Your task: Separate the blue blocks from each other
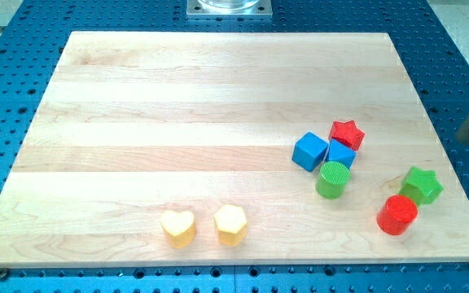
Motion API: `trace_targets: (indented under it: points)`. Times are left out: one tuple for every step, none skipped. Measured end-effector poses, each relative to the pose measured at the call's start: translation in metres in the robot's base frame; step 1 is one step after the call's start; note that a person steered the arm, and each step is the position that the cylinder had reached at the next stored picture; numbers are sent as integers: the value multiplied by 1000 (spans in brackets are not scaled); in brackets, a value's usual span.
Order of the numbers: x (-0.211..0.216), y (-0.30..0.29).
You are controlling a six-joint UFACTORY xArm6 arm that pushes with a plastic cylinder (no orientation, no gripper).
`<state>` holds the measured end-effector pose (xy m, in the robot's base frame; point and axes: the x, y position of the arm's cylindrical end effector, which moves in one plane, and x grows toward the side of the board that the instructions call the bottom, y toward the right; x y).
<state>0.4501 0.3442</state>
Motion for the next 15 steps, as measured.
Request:
trace_targets:
  points:
    - [14, -5]
    - [36, -10]
    - [56, -20]
    - [57, -107]
    - [52, -167]
    - [50, -230]
    - [20, -298]
    - [-13, -315]
    - [24, -319]
    - [10, -320]
    - [-22, -326]
    - [-80, -318]
    - [-133, -313]
    - [-142, -279]
    - [-178, -297]
